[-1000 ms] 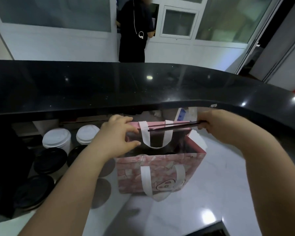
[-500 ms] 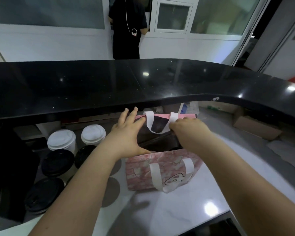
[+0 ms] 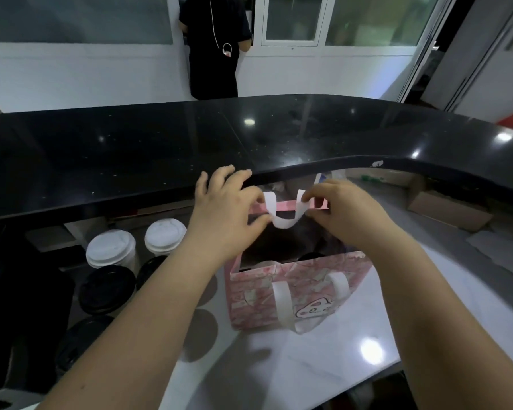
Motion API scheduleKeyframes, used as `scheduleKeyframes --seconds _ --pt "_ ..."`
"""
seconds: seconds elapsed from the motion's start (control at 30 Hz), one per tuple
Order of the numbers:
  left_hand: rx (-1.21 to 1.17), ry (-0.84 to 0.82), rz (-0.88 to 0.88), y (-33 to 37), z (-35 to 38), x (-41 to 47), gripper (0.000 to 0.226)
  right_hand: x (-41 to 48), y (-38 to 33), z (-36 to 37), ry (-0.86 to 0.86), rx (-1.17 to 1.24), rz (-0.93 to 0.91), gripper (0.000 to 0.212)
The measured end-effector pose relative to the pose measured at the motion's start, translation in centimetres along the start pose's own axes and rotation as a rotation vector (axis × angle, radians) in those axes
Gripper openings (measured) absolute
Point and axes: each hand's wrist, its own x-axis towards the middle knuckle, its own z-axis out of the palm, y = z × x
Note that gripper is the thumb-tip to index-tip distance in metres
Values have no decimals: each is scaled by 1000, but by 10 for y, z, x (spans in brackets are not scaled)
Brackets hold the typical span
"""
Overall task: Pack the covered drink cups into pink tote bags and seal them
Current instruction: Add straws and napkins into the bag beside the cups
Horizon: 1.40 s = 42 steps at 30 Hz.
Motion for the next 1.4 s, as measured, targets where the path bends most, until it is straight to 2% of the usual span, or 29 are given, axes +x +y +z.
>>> scheduleKeyframes --seconds 0.13,0.23,0.33,0.57,0.77,0.93,1.1,1.17,1.27,1.4 --pt "55 -27 14 21 0 14 29 -4 -1 -4 87 36 46 23" --pt "-4 33 55 42 3 16 23 -19 3 -9 163 68 111 33" --pt "-41 55 142 63 7 20 25 -39 7 -17 239 62 157 31" --pt "-91 -108 234 116 34 21 38 -95 47 -30 220 10 331 24" --pt "-113 -196 260 172 70 11 43 -142 90 -14 170 42 431 28" --pt "2 -252 198 214 98 18 42 -156 133 -15 101 35 440 30" --pt "-8 -124 166 258 123 23 31 -163 183 -18 78 58 447 31" --pt "-29 -124 176 272 137 23 30 -161 201 -15 63 67 440 31" --pt "-49 -231 116 278 168 23 34 -154 223 -2 28 126 404 30" --pt "-1 -424 -59 260 212 15 39 -145 239 36 -39 215 349 28"
